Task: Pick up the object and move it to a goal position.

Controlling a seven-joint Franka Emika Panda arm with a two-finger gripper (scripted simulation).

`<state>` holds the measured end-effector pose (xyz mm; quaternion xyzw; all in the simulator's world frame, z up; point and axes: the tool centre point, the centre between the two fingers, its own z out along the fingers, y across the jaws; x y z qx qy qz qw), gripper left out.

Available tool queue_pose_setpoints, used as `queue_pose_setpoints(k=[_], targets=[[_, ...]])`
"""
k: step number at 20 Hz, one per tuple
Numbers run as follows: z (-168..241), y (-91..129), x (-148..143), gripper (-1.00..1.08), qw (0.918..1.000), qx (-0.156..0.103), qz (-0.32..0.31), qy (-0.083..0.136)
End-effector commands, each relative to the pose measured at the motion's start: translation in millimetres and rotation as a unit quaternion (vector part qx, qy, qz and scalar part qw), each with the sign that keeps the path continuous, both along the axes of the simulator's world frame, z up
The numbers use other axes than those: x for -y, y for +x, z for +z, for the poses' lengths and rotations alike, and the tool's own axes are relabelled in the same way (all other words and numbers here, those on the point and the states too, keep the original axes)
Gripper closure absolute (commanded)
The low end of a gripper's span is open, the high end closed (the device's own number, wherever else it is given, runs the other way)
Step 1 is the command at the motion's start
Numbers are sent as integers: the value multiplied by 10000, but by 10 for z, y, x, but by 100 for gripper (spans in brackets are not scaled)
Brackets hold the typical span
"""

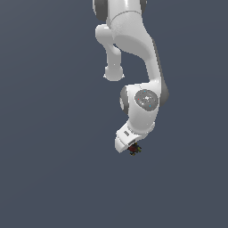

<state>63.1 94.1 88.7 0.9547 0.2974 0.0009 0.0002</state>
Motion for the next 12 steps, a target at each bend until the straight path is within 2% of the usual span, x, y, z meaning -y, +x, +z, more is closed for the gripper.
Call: queue_pose_setpoints(k=[1,12], targets=[[-56,23,-40,-92,9999,-4,151,-1],[-220,23,-59,-92,9998,-11,209,-1]])
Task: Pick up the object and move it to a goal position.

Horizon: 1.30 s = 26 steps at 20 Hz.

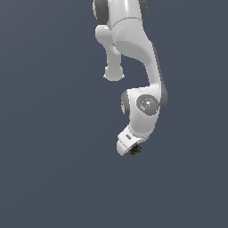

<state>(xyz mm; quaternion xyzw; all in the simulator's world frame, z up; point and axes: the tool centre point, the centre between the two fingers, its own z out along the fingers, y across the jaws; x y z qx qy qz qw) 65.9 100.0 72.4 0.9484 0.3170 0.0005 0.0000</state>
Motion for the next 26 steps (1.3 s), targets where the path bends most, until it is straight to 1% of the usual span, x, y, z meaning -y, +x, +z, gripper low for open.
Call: queue_pose_setpoints(k=[1,7,12,13,22,23,26], targets=[[-107,-7,-1,-92,10000,-7,7,-1],[-393,-11,-2,-92,10000,-5,23,-1],[-427,2,-6,-92,10000,-5,26,-1],[-427,2,-6,108,10000,-5,26,-1],[-427,2,-6,108,10000,-5,26,-1],[-373,33,7,108,10000,37,16,-2],[-344,36,24,108,10000,37,16,-2]])
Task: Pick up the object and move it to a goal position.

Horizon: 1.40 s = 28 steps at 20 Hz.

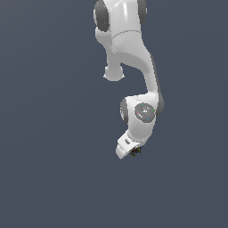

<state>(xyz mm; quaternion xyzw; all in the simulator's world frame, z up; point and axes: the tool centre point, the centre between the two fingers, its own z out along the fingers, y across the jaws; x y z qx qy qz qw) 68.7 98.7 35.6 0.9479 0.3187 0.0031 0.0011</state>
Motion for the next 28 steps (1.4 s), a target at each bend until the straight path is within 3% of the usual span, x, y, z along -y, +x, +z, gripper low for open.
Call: queue_pose_setpoints(k=[1,10,28], targets=[[47,10,24,108,10000,9,-2,0],[569,65,310,108,10000,2,1,1],[2358,285,1280,108,10000,-15,9,9]])
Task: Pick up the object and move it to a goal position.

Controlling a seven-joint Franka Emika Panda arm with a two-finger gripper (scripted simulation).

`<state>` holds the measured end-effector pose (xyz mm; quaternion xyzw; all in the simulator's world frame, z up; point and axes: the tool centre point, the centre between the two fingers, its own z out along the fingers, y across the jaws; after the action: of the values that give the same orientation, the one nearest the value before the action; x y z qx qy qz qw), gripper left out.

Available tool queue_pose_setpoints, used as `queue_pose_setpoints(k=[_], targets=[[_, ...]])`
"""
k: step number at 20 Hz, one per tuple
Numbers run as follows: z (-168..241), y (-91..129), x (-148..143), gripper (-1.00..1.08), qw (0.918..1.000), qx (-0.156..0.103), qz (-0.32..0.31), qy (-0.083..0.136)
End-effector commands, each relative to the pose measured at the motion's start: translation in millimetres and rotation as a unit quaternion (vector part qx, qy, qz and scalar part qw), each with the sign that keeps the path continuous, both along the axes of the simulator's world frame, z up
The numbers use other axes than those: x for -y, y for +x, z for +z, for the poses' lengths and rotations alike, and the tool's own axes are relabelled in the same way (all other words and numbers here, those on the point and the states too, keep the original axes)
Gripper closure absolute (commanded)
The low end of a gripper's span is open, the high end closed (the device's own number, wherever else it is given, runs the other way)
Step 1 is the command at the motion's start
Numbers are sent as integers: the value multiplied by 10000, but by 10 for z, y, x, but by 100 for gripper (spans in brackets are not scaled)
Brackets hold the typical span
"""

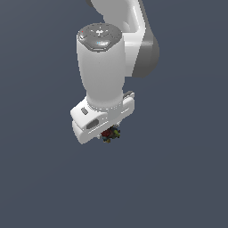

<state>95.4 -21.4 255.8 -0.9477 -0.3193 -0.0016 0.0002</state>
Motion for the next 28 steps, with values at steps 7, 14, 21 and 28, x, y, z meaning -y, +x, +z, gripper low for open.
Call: queue_pose_setpoints(k=[7,14,21,28], targets=[[723,106,389,108,10000,-4,4,0],[1101,176,599,108,10000,-10,2,-4],[1353,227,738,108,10000,-12,1,-6],[1485,258,810,108,10000,-12,1,-6]])
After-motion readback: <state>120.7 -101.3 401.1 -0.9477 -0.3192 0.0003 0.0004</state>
